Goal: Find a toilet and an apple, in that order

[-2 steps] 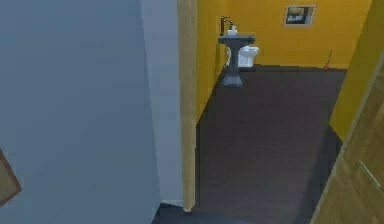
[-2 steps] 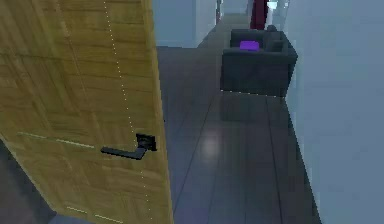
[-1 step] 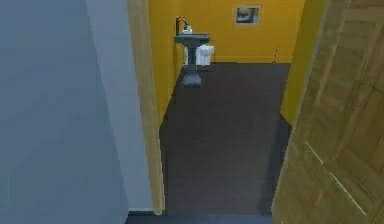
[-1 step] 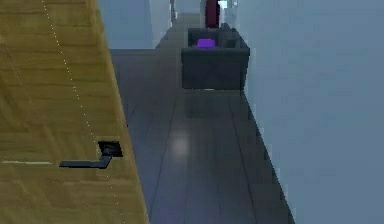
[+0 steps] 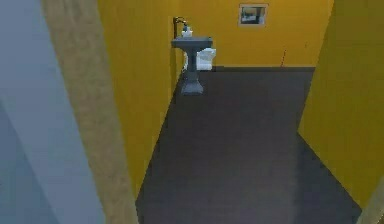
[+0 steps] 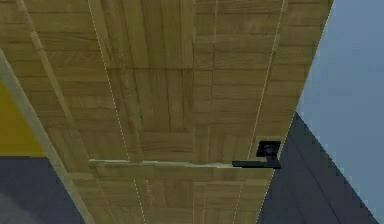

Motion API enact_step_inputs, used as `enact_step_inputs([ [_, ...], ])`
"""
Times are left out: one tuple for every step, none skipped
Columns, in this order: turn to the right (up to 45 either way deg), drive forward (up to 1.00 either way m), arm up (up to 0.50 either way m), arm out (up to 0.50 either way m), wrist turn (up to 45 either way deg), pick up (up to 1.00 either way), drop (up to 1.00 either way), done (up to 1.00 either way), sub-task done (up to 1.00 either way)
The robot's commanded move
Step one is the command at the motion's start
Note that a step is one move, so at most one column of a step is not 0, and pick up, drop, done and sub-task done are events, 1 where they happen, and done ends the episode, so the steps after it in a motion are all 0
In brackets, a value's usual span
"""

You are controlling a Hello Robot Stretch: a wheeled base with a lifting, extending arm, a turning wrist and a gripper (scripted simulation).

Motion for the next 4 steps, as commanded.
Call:
enact_step_inputs([
  [9.0,0.00,0.00,0.00,0.0,0.00,0.00,0.00,0.00],
  [0.0,1.00,0.00,0.00,0.0,0.00,0.00,0.00,0.00],
  [0.0,1.00,0.00,0.00,0.0,0.00,0.00,0.00,0.00],
  [0.0,1.00,0.00,0.00,0.0,0.00,0.00,0.00,0.00],
])
